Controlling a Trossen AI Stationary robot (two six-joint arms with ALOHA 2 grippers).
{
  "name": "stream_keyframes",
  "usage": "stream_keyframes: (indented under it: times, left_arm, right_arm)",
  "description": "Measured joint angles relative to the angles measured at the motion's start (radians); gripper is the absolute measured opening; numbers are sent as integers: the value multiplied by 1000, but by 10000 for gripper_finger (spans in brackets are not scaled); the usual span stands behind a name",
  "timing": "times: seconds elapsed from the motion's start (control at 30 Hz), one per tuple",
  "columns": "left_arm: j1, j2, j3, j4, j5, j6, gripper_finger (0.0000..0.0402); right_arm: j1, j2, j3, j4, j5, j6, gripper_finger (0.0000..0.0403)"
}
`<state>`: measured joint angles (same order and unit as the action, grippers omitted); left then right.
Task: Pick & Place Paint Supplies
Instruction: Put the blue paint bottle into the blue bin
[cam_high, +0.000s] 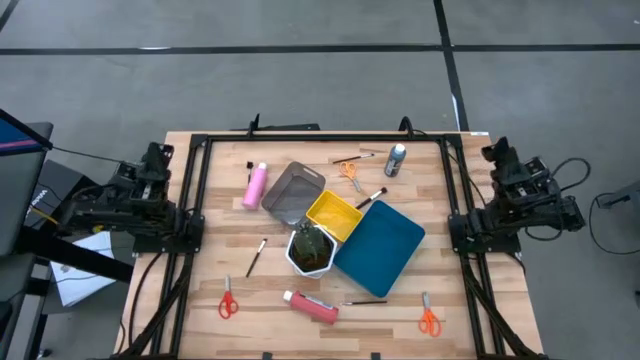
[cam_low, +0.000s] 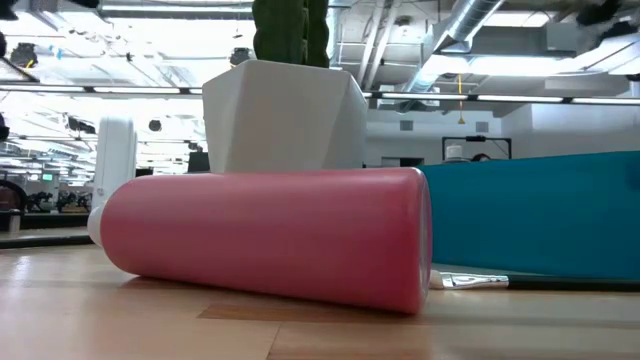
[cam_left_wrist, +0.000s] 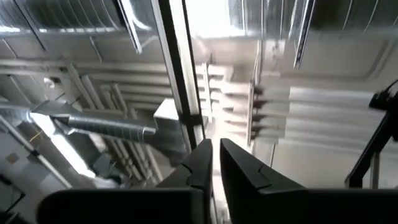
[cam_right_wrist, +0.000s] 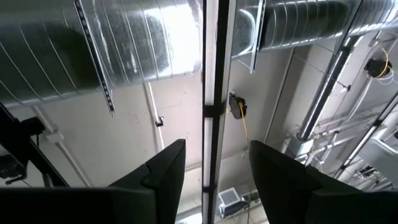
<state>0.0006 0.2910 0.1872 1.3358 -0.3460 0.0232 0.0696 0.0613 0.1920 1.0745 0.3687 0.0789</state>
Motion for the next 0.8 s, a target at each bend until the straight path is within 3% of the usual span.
stream_keyframes:
  times: [0.1,0.27,0.47,0.6,0.8]
  left_arm:
    - [0,109,62,-19,-36,4,73]
    - [0,255,162,-49,-103,28,162]
    - [1,291,275,-160,-216,88,255]
    - [1,275,347,-334,-264,97,286]
    - [0,266,415,-554,-335,73,293]
  right_arm:
    - [0,32,82,-138,20,-15,175]
    - [0,112,271,-419,154,-4,175]
    - [2,275,572,-837,278,46,175]
    - [2,438,793,-1106,306,69,175]
    - [-1,723,1168,-1556,354,110,180]
